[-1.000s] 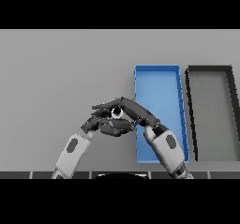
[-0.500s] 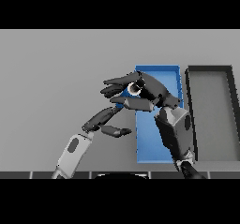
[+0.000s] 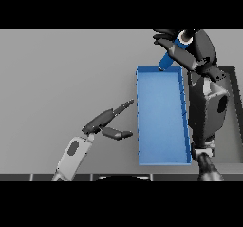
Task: Pick up the blue pipe and place it into the blue bin.
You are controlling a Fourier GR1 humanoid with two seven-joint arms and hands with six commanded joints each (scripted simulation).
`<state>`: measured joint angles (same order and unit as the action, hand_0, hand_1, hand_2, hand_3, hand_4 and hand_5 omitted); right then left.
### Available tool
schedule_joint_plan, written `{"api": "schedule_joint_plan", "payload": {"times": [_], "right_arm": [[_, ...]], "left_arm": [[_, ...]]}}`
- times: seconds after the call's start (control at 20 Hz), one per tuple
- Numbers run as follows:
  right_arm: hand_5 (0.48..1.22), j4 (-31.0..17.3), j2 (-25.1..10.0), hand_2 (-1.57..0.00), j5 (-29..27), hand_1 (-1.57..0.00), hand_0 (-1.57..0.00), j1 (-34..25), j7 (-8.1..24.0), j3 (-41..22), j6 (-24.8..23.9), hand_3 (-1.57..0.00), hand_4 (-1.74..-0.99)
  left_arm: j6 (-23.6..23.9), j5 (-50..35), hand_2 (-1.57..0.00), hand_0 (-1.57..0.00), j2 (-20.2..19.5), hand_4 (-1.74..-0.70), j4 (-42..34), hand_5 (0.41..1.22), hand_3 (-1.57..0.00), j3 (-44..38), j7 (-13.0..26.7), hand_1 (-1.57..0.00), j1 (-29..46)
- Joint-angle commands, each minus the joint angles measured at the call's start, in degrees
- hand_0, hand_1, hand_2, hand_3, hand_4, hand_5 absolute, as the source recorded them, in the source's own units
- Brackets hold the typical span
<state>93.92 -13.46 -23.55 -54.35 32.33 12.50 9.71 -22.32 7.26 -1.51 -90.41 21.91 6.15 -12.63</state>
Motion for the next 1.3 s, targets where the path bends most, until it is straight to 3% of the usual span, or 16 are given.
{"api": "schedule_joint_plan", "payload": {"times": [0.0,0.1,0.25,0.35,0.45,0.6,0.9,0.95,1.15,1.2,1.25], "right_arm": [[1.221,-1.25,-0.99,-1.57,1.38,-1.57,-1.57,1.32,0.24,0.88,0.1,-1.57,-1.741],[1.221,-2.51,-2.09,-1.57,1.64,-1.57,-1.57,4.98,0.12,3.04,1.35,-1.57,-1.741],[1.221,-0.63,-1.0,-1.57,1.7,-1.57,-1.57,11.21,1.78,4.07,0.82,-1.57,-1.741],[1.221,0.29,-0.3,-1.57,2.48,-1.57,-1.57,16.04,2.59,4.31,1.45,-1.57,-1.741],[1.221,2.05,0.81,-1.57,3.91,-1.57,-1.57,20.89,2.62,3.38,1.43,-1.57,-1.741],[1.221,3.38,1.16,-1.57,4.34,-1.57,-1.57,28.71,2.62,0.58,-2.36,-1.57,-1.741],[1.221,3.3,-8.64,-1.57,0.86,-1.57,-1.57,38.68,2.61,-13.33,-18.74,-1.52,-1.741],[1.221,3.11,-10.12,-1.57,-0.12,-1.57,-1.57,39.11,2.61,-15.91,-21.48,-1.26,-1.741],[1.221,-0.47,-19.58,-1.57,-5.76,-1.55,-1.57,39.07,2.6,-28.3,-32.13,-0.85,-1.741],[1.221,-1.44,-22.22,-1.34,-8.75,-1.34,-1.46,38.55,2.61,-31.55,-34.58,-0.79,-1.678],[1.221,-2.19,-23.79,-1.07,-10.35,-1.07,-1.17,38.02,2.61,-33.65,-35.53,-0.63,-1.592]], "left_arm": [[0.24,0.62,0.0,0.0,-0.27,-0.88,0.41,0.411,0.0,0.03,-0.64,0.0,0.12],[0.17,0.75,0.0,0.0,-0.79,-0.87,0.19,0.413,0.0,-0.18,-1.23,0.0,-0.16],[0.42,1.4,0.0,0.0,-0.28,-0.87,1.33,0.419,0.0,0.19,-0.57,0.0,-0.65],[0.17,1.29,0.0,0.0,-0.97,-0.87,1.08,0.42,0.0,0.05,-2.36,0.0,0.12],[-0.23,0.33,0.0,0.0,-0.36,-0.87,0.69,0.422,0.0,0.2,-1.11,0.0,0.3],[-0.28,-0.4,0.0,0.0,-0.87,-0.88,-0.19,0.425,0.0,-0.38,-0.68,0.0,0.71],[-0.03,-0.06,0.0,0.0,-0.75,-0.89,-1.3,0.422,0.0,0.4,-0.33,0.0,1.63],[-0.29,0.02,0.0,0.0,-0.9,-0.89,-1.32,0.42,0.0,0.7,-0.63,0.0,2.08],[0.29,0.65,0.0,0.0,-0.26,-0.88,-1.46,0.421,0.0,1.09,0.66,0.0,1.33],[0.56,1.1,0.0,0.0,-0.3,-0.88,-1.05,0.421,0.0,1.18,0.08,0.0,1.69],[0.27,0.72,0.0,0.0,-0.48,-0.88,-1.33,0.422,0.0,1.02,0.21,0.0,1.75]]}}
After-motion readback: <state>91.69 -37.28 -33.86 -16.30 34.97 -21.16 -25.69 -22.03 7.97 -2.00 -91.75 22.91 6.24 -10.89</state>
